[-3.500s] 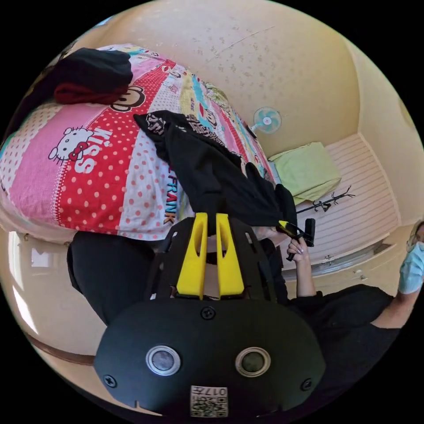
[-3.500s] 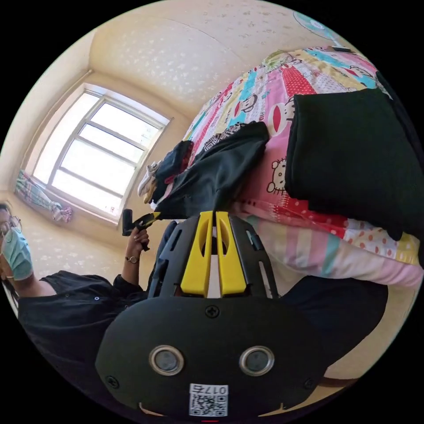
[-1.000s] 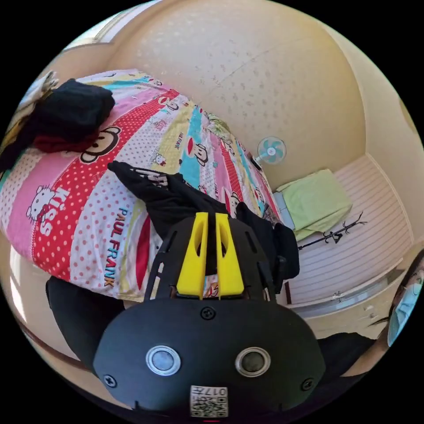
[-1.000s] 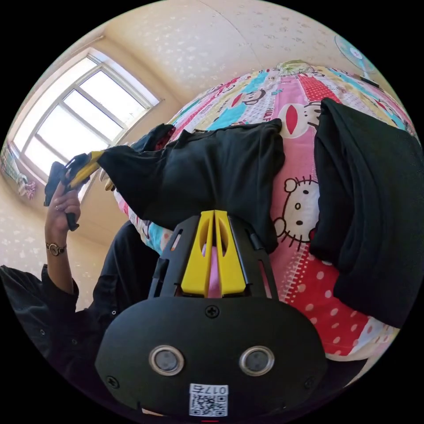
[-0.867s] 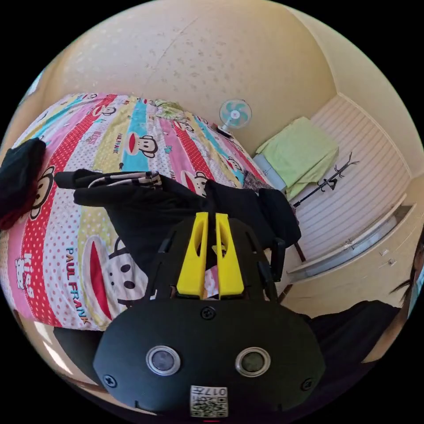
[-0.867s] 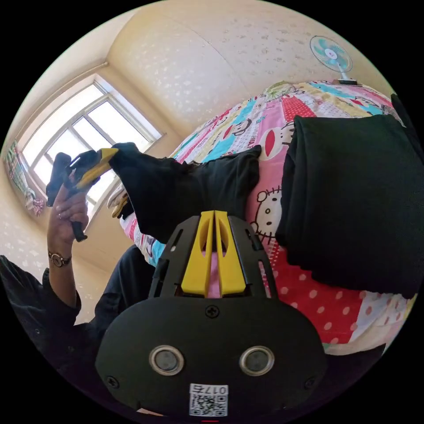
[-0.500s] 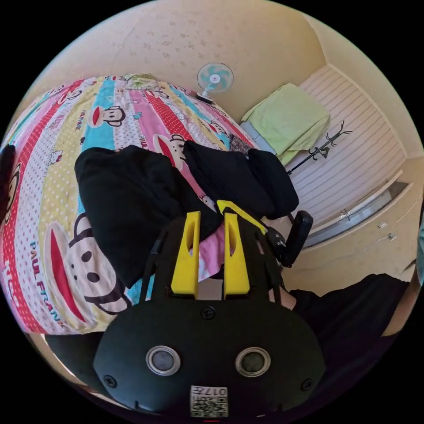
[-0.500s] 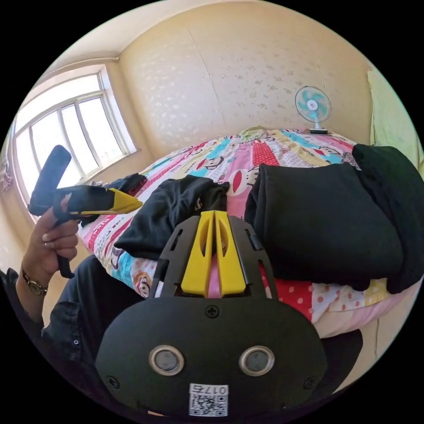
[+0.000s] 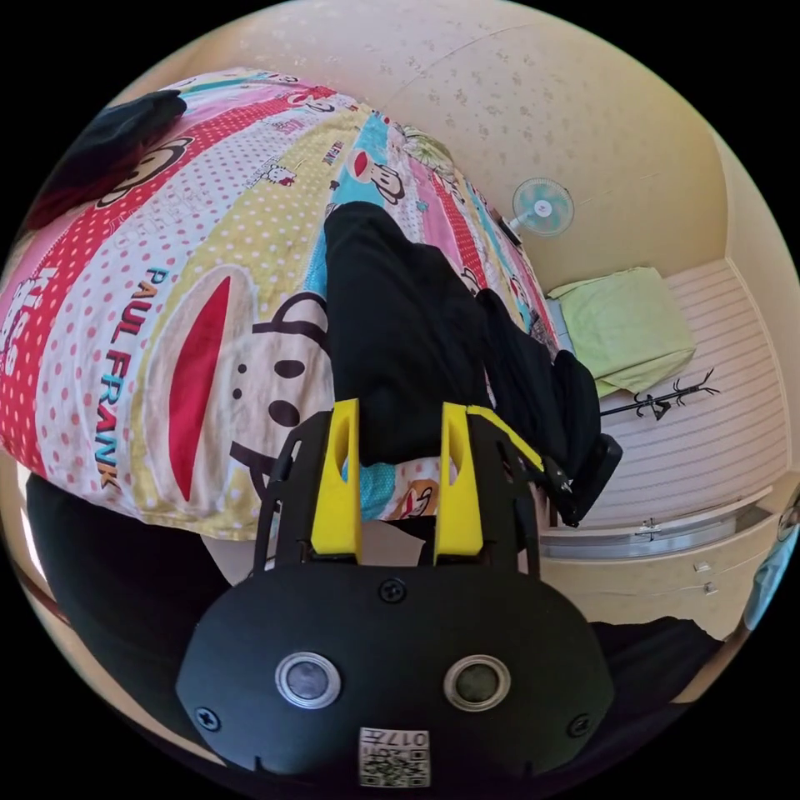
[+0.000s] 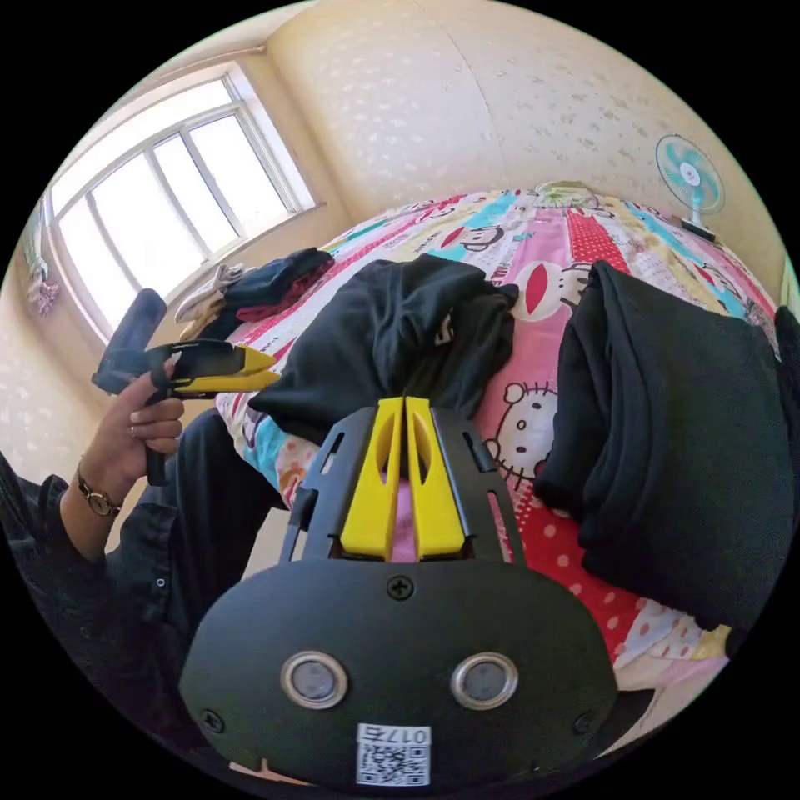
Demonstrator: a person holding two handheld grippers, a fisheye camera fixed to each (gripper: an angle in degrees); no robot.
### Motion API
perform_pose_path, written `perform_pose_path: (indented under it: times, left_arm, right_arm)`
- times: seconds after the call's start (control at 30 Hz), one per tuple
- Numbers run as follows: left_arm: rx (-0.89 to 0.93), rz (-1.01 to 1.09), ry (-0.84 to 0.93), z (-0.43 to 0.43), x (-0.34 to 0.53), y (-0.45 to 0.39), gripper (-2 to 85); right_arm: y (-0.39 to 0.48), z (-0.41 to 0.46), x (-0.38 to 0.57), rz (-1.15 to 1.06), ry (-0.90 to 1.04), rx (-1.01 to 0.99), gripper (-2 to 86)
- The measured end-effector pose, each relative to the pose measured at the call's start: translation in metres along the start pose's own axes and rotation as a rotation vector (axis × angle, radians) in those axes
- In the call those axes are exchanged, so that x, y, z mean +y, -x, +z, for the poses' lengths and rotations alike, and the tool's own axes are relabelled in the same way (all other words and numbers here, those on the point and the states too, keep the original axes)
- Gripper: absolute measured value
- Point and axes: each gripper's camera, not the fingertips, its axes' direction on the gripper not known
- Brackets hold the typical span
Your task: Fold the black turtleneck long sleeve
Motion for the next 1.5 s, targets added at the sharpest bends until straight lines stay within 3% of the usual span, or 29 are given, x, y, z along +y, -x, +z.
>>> perform_pose_path:
  times: [0.1, 0.23, 0.3, 0.5, 0.6, 0.7, 0.83, 0.97, 1.03, 1.23, 1.4, 1.5]
  left_arm:
    - [-0.031, -0.001, -0.056, -0.021, 0.003, 0.008, 14.2]
    - [0.024, -0.05, 0.041, -0.003, 0.009, 0.032, 16.9]
    - [0.079, -0.067, 0.086, 0.013, 0.012, 0.039, 17.4]
    - [0.035, -0.04, 0.1, 0.015, 0.019, 0.035, 15.9]
    - [0.038, -0.024, 0.183, 0.018, 0.024, 0.032, 7.8]
    - [0.211, -0.036, 0.174, -0.003, 0.032, 0.037, 4.9]
    - [0.281, 0.064, 0.108, -0.063, 0.04, 0.008, 4.4]
    - [0.336, 0.145, 0.061, -0.111, 0.05, -0.022, 4.3]
    - [0.304, 0.19, 0.042, -0.143, 0.06, -0.04, 4.3]
    - [0.379, 0.38, -0.11, -0.213, 0.076, -0.099, 4.3]
    - [0.442, 0.406, -0.065, -0.193, 0.039, -0.156, 4.3]
    - [0.531, 0.499, -0.079, -0.192, 0.023, -0.211, 4.3]
  right_arm:
    - [0.002, -0.054, 0.007, 0.069, -0.175, 0.08, 1.9]
    - [-0.009, -0.031, 0.01, 0.143, 0.024, 0.284, 1.4]
    - [-0.007, -0.022, 0.01, 0.144, 0.076, 0.262, 1.5]
    - [0.008, -0.052, 0.008, 0.14, -0.018, 0.243, 5.2]
    - [0.014, -0.085, 0.005, -0.001, -0.145, 0.04, 11.4]
    - [0.03, -0.109, -0.001, -0.259, -0.164, -0.194, 18.0]
    - [0.069, -0.098, -0.01, -0.411, -0.025, -0.127, 22.1]
    - [0.098, -0.072, -0.018, -0.481, 0.147, -0.015, 18.3]
    - [0.118, -0.088, -0.023, -0.523, 0.167, 0.14, 5.4]
    - [0.143, -0.22, -0.072, -0.474, -0.046, 0.288, 4.2]
    - [0.072, -0.248, -0.147, -0.309, -0.014, 0.15, 4.1]
    - [0.043, -0.307, -0.179, -0.257, -0.151, 0.151, 4.2]
